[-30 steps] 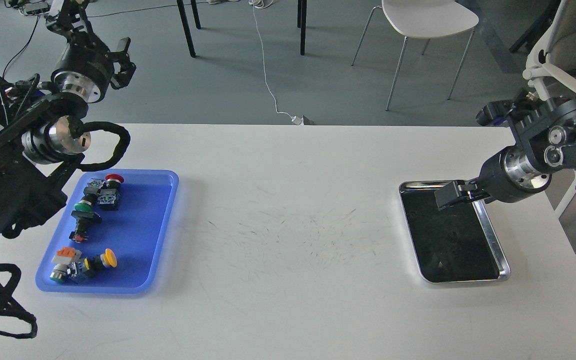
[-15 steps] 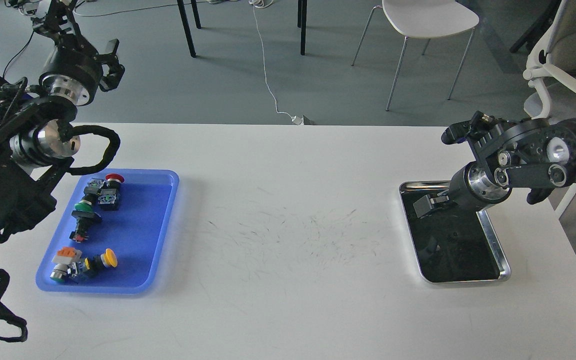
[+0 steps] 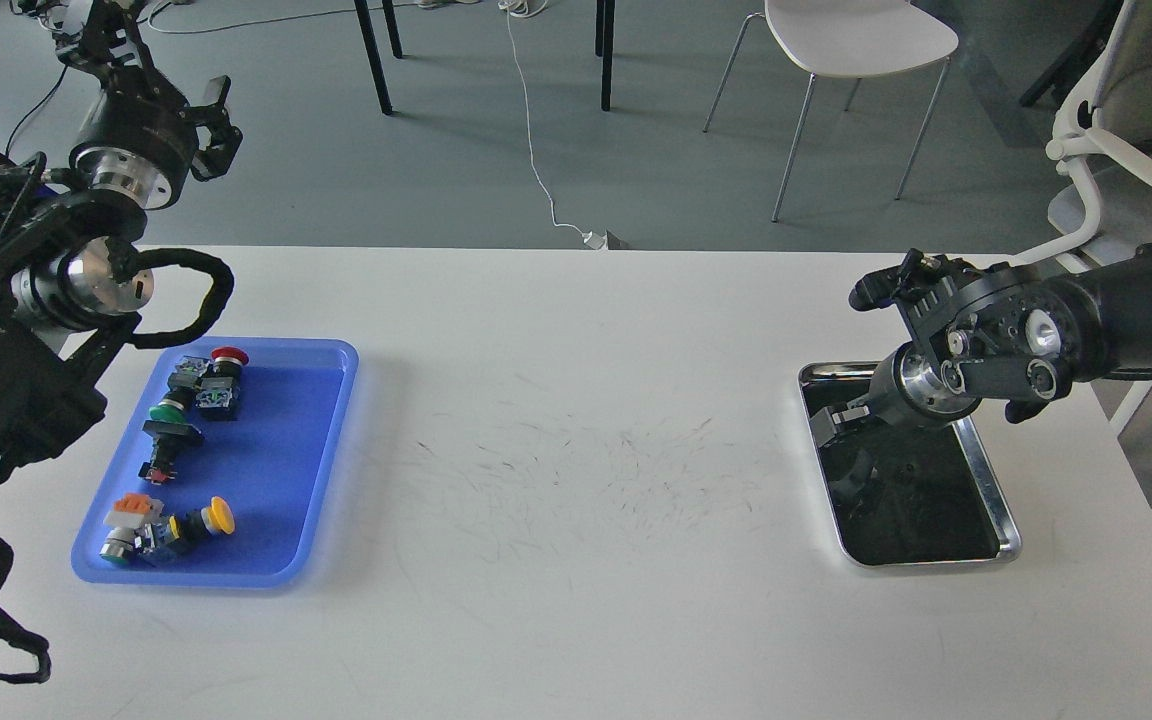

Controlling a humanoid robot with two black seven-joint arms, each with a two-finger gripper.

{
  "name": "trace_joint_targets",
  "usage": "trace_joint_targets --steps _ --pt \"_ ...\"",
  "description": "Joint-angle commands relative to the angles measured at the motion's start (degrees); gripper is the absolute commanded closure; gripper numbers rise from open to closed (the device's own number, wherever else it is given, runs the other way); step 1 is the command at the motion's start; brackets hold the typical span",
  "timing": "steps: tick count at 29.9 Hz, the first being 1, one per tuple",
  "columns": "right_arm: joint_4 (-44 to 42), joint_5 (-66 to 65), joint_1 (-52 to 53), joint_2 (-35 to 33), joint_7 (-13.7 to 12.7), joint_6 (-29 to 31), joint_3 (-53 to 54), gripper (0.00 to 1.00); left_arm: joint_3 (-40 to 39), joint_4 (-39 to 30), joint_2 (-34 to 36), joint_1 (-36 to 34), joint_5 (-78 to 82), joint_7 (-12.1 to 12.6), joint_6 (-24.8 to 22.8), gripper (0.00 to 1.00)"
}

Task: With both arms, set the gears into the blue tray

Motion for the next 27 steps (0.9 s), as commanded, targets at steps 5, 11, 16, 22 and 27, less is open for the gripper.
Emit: trace_joint_targets --steps 5,11,16,22,27 --pt "-3.92 0.7 -2.58 2.62 -0.3 0.05 -0.44 0.24 -0.17 0.01 0.38 0.01 0.0 0.04 -0.1 0.02" --pt "-4.09 0.7 -2.15 3.15 -0.3 0.23 -1.59 0.28 -0.17 0.01 0.73 0.01 0.0 0.04 -0.01 0.02" --pt "-3.92 0.7 -1.62 2.88 -0.21 0.58 -1.68 0.31 -0.17 0.01 0.73 -0.08 0.0 0.04 -0.01 0.02" --pt "-3.92 0.35 -1.53 2.53 -0.21 0.93 -1.94 0.43 -0.17 0.01 0.73 -0.08 0.0 0.04 0.08 0.02" --pt "-3.92 0.08 -2.14 2.62 -0.21 0.93 -2.12 0.49 -0.17 0.01 0.73 -0.08 0.0 0.04 0.08 0.02"
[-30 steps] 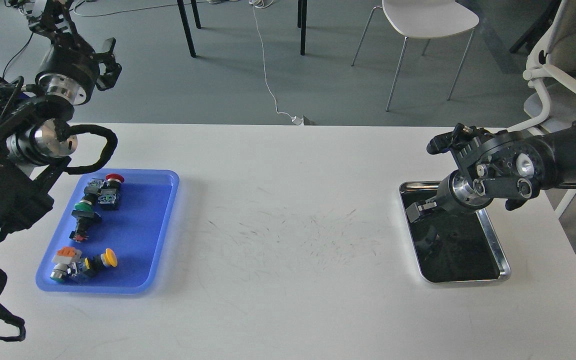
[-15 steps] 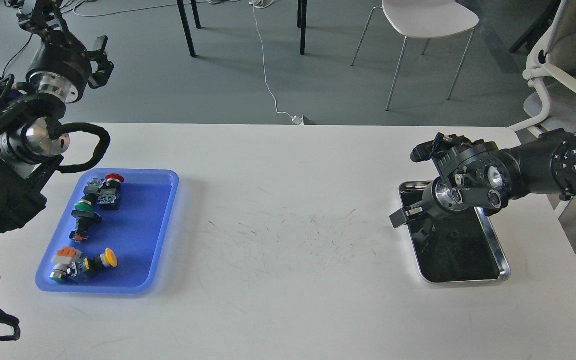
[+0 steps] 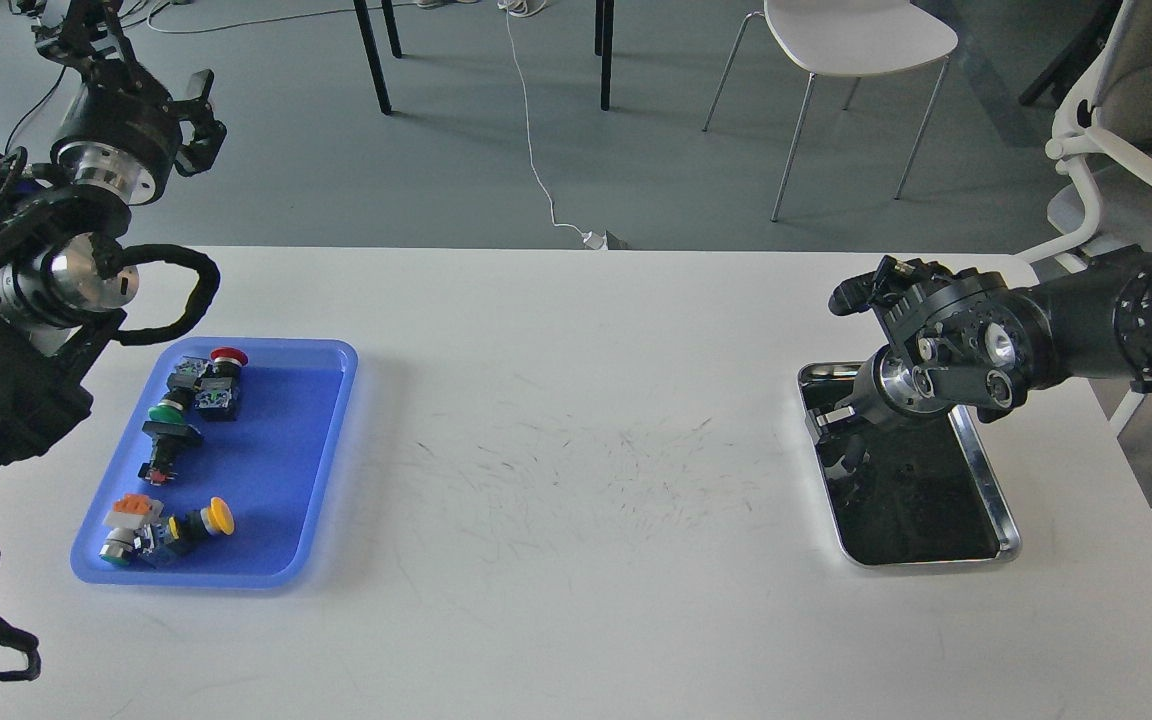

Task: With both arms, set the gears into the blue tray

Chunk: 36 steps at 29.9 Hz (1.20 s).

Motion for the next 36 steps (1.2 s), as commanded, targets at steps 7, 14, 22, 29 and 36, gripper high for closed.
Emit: trace_joint_targets --steps 7,14,22,29,36 --pt "-0.08 -0.27 -1.17 0.34 -0.02 -0.07 -0.07 0.58 0.17 0.0 -0.01 0.03 0.0 0.0 0.0 0.02" --pt "-0.17 -0.27 -1.08 0.25 -0.02 -0.07 0.01 0.71 0.34 0.0 -0.01 0.12 0.0 0.0 0.0 0.02" --pt "-0.17 -0.53 -0.21 -0.1 -0.02 0.1 0.02 0.94 0.34 0.0 -0.01 0.12 0.0 0.0 0.0 0.02" --pt "0.0 -0.53 0.06 -0.98 0.07 0.1 0.01 0.98 0.34 0.0 -0.01 0.03 0.0 0.0 0.09 0.02" --pt "1.49 -0.36 3.22 -3.44 0.33 0.1 0.1 0.98 0.43 0.0 -0.01 0.03 0.0 0.0 0.09 0.02"
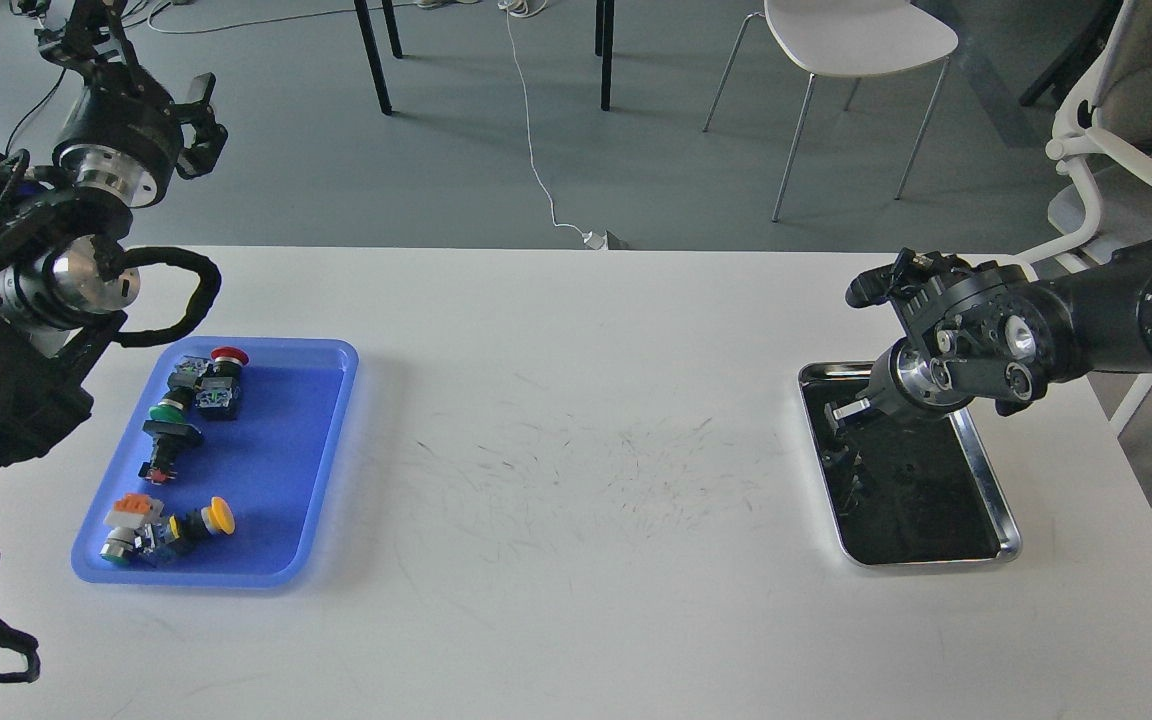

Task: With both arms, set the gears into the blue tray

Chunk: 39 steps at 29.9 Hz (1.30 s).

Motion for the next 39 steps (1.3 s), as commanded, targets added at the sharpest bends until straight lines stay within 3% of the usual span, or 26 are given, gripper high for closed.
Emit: trace_joint_targets --steps 1,3,5,7,8,19,39 --pt "1.47 0.09 2.11 -1.37 0.19 -0.01 0.1 0.98 0.0 0.0 0.0 -0.06 0.09 0.0 0.05 0.02" --pt "2.18 0.0 2.81 -2.51 0.1 -0.01 0.18 0.97 0.0 0.0 0.0 -0.06 0.09 0.0 0.05 0.02" --pt "2.45 0.09 2.9 -2.78 0.01 -0.01 0.45 0.66 0.0 0.0 0.0 -0.06 0.0 0.0 0.05 0.02" --pt "2.36 0.35 2.73 -2.96 0.01 -0.01 0.97 0.21 -0.01 0.0 -0.09 -0.06 0.0 0.0 0.05 0.02" --pt "2.45 0.53 2.64 -2.96 -0.07 -0.01 1.15 0.12 0.08 0.0 -0.09 -0.06 0.0 0.0 0.05 0.02" --pt "3.5 0.09 1.32 -2.35 -0.25 0.08 0.62 0.08 0.08 0.0 0.17 -0.06 0.0 0.08 0.57 0.02" --pt "0.95 0.88 -2.36 1.08 -0.34 -0.01 1.06 0.15 -0.01 0.0 0.52 -0.06 0.0 0.08 0.75 0.02"
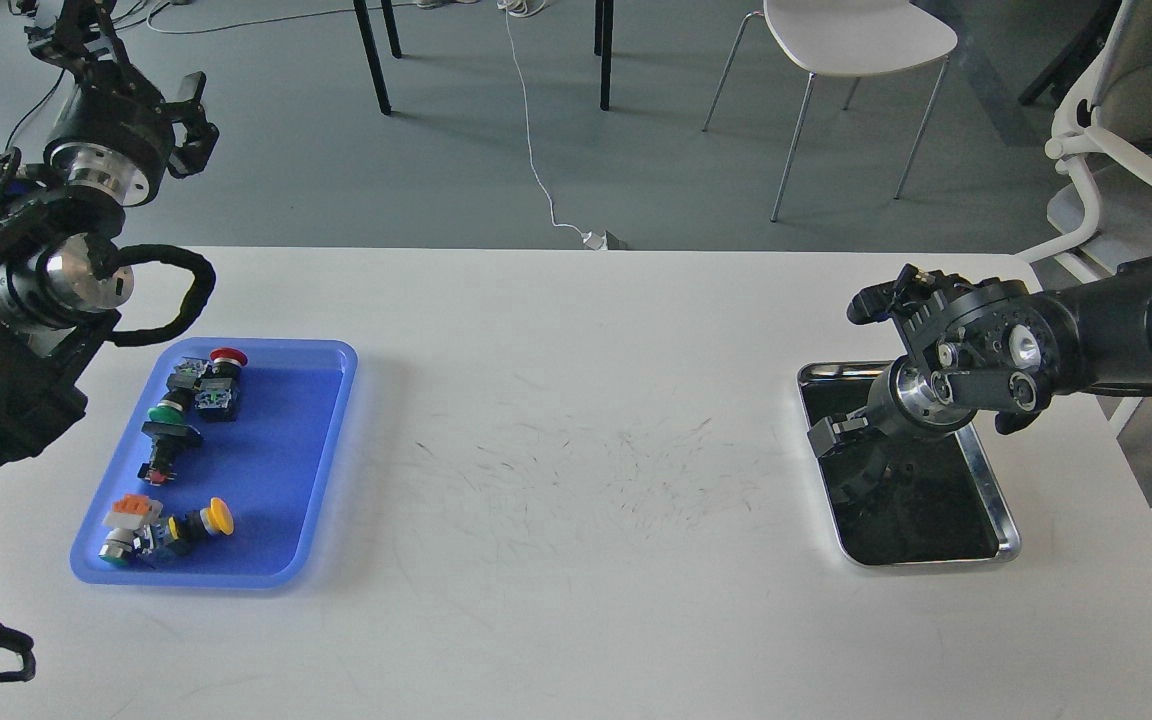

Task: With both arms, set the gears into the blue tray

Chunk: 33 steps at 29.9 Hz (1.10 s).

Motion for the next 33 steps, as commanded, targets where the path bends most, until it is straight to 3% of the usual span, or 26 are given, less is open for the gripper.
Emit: trace_joint_targets --steps 1,21,25,28,33 --pt "-0.81 0.01 -0.89 0.78 0.01 -0.09 0.05 0.16 -0.01 0.0 0.01 0.01 0.0 -0.07 0.0 0.02" --pt "-2.31 -0.25 -1.33 1.4 0.01 -0.09 -0.3 0.43 -0.01 0.0 0.01 0.01 0.0 -0.07 0.0 0.02" --pt "-2.31 -0.78 -1.33 1.4 0.1 -0.09 -0.39 0.59 -0.01 0.0 0.01 0.09 0.0 0.02 0.0 0.02" --pt "-2.4 -0.87 -1.33 1.4 0.18 -0.01 -0.56 0.64 -0.01 0.0 0.01 0.09 0.0 0.02 0.0 0.02" --pt "-2.31 -0.95 -1.33 1.4 0.18 -0.01 -0.56 0.89 0.07 0.0 0.01 0.09 0.0 0.02 0.0 0.02"
